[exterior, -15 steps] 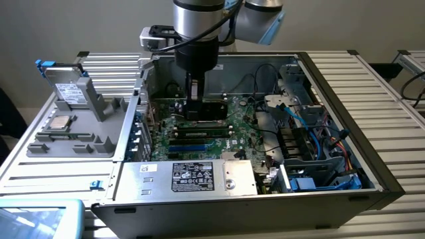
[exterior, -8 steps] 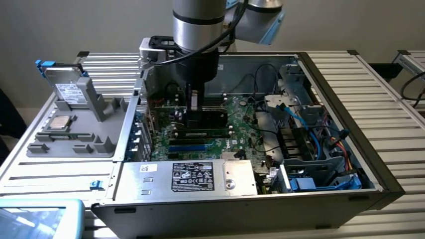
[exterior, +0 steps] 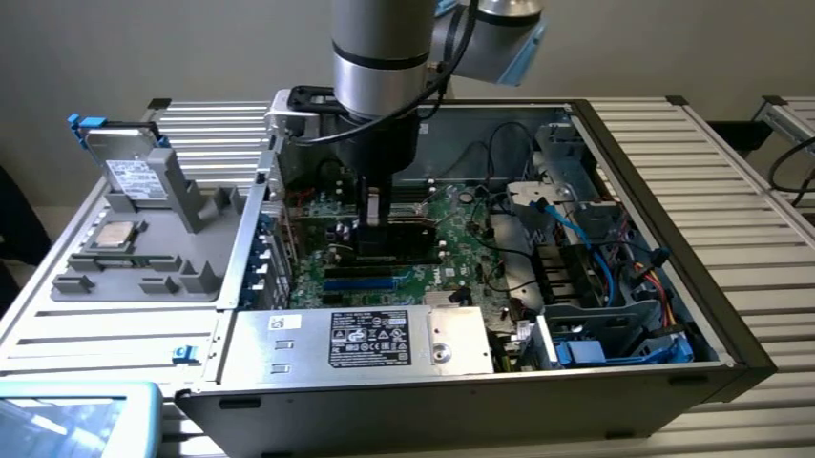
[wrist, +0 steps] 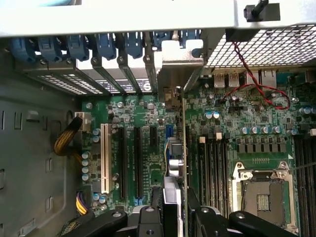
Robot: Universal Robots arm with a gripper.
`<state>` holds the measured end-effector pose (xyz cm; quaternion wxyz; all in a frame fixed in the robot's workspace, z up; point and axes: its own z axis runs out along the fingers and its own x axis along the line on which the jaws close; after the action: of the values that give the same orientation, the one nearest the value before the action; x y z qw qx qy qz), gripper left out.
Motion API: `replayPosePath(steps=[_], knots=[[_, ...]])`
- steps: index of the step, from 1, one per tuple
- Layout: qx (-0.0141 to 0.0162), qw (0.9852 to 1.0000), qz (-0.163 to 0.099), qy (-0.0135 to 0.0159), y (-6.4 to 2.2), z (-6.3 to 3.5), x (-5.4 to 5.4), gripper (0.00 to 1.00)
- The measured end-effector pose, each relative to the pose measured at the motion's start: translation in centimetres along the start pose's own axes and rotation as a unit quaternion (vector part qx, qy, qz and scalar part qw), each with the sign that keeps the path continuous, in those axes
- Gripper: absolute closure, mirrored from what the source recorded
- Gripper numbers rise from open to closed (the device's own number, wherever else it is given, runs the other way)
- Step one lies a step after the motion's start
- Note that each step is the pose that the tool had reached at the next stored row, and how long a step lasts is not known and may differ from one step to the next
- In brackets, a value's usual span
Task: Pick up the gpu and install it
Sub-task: 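Insert the gpu into the slot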
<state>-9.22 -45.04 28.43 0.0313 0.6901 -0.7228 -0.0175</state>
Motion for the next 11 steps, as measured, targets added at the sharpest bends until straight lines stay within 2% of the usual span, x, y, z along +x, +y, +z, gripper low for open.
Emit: replayPosePath(steps=[2,6,11], knots=[[-0.0001,1.0,0.0,0.0002,-0.01,0.2,-0.01,0.71],[-0.0001,1.0,-0.001,0.003,-0.02,0.47,-0.01,0.71],[-0.0015,1.0,-0.001,0.0032,0.13,0.79,0.0,0.71]])
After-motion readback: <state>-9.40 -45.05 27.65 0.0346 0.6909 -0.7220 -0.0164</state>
